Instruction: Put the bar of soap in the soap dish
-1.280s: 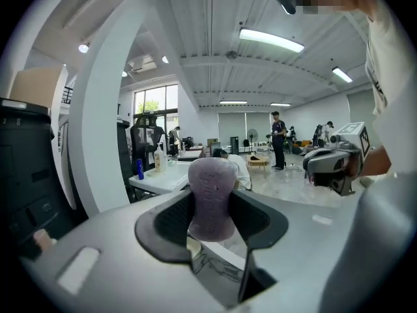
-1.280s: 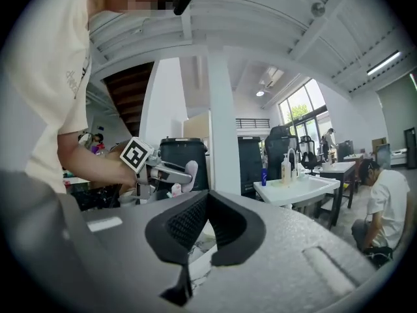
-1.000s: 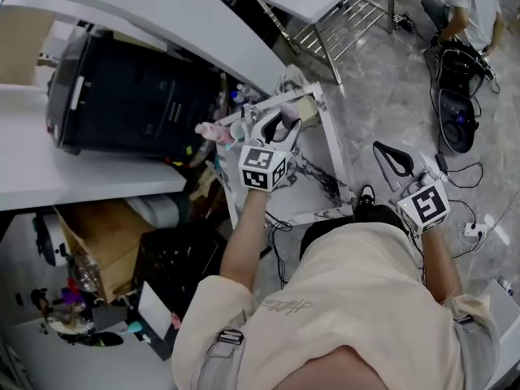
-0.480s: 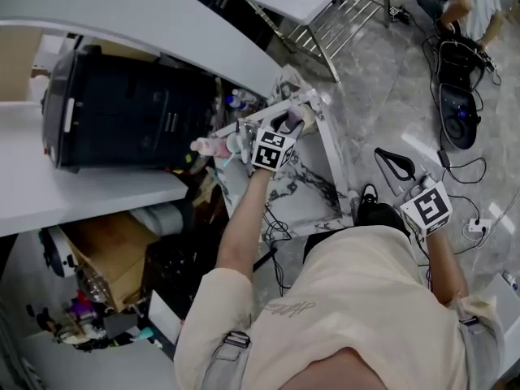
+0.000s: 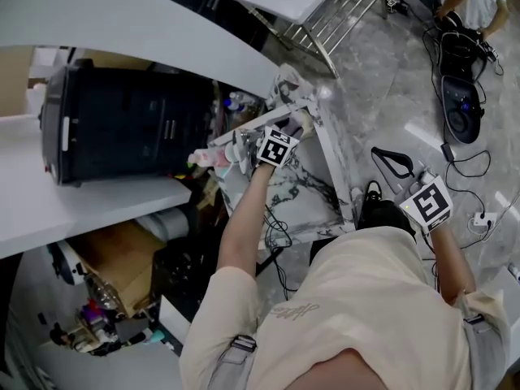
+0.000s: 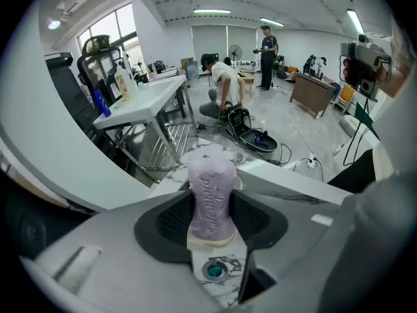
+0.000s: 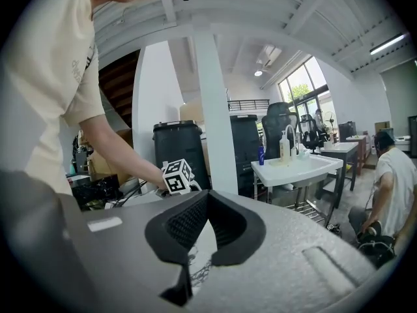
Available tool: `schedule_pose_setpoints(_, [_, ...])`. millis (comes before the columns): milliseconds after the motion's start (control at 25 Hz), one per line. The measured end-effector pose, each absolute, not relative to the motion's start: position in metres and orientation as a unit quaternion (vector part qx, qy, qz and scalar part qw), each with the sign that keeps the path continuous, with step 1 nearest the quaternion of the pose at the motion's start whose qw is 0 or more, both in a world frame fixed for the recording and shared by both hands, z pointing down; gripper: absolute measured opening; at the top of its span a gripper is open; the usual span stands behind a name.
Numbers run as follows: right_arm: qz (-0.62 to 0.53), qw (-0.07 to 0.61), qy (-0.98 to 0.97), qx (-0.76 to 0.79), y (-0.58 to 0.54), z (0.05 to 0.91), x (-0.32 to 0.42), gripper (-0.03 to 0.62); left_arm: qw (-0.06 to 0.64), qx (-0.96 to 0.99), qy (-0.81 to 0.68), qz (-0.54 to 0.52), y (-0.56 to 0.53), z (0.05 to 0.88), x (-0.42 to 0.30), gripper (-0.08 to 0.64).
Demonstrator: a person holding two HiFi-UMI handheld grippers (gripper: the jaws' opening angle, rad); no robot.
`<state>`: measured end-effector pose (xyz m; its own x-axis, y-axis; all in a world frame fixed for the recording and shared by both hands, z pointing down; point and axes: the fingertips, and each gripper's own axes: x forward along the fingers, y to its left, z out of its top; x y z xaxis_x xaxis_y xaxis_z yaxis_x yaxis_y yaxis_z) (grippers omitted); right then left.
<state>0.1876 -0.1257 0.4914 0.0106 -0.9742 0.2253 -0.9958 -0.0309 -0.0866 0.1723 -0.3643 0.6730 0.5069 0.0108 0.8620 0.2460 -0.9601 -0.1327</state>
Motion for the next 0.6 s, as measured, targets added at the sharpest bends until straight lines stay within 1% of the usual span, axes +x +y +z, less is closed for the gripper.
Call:
schedule_pose_setpoints(80, [0.108,0.059,-0.7,0.703,-0.127,0.494,0.187,0.002,0.134,-0.847,-0.084,-0.507,-0.365,0.681,0.172,0.201])
schedule_pose_setpoints(240, [0.115,0.044,-0.7,0.703,-0.129,0.498,0.186,0.002,0.199,-0.815,-0.11,-0.534,-0.366,0.694,0.173,0.201])
schedule_pose_setpoints(320, [0.114,0.043,-0.7,0.704,-0.13,0.498,0.188,0.002,0.22,-0.805,-0.119,-0.538,-0.366,0.696,0.177,0.201])
schedule_pose_setpoints(600, [0.113,0.045,-0.694,0.71,-0.128,0.499,0.195,0.002,0.199,-0.786,-0.128,-0.571,-0.365,0.71,0.169,0.195])
